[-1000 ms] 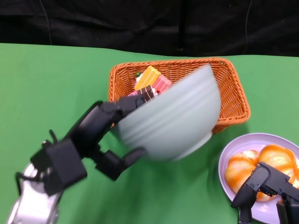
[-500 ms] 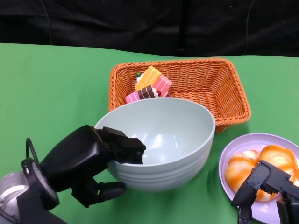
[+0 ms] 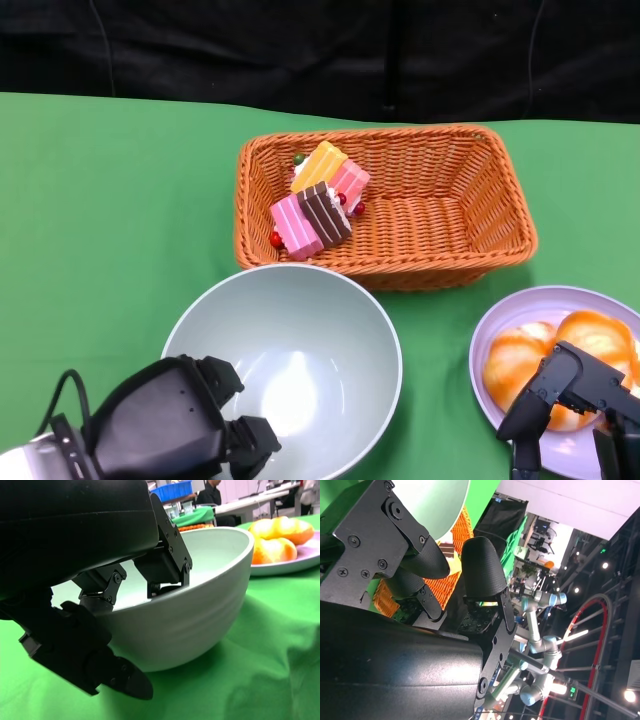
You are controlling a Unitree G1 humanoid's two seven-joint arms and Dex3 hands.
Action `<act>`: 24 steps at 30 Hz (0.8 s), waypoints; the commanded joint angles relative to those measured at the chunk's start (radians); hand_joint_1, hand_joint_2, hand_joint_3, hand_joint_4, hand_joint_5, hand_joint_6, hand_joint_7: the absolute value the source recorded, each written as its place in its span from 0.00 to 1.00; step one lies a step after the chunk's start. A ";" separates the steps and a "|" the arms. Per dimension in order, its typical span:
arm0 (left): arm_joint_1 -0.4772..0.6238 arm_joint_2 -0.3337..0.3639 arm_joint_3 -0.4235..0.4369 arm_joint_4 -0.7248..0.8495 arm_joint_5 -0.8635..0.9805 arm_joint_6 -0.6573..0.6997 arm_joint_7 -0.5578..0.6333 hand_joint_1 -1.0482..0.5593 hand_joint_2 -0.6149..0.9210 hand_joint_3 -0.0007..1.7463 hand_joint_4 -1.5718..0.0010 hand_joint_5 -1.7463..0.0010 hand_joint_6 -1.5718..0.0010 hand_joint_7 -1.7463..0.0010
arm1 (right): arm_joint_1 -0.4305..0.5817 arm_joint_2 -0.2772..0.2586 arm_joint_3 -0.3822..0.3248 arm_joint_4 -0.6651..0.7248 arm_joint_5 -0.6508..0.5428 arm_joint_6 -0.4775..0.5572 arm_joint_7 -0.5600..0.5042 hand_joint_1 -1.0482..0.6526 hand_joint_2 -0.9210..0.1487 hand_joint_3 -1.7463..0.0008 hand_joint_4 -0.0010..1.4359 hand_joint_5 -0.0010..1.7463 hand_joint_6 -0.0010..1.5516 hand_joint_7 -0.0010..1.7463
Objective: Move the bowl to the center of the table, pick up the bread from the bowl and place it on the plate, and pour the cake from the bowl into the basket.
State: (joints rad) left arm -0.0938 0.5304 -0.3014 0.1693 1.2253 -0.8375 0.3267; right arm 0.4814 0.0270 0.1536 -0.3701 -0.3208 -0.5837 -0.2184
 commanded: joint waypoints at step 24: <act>0.034 0.065 -0.095 -0.301 -0.199 0.380 -0.609 0.42 0.95 0.00 0.99 0.94 0.97 0.99 | -0.003 -0.009 0.088 -0.085 0.048 0.040 0.086 0.64 0.69 0.00 0.64 1.00 0.53 0.90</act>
State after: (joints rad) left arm -0.0583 0.5889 -0.4017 -0.1165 1.0507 -0.4701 -0.2597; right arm 0.4758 0.0268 0.2106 -0.4065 -0.2611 -0.5185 -0.1494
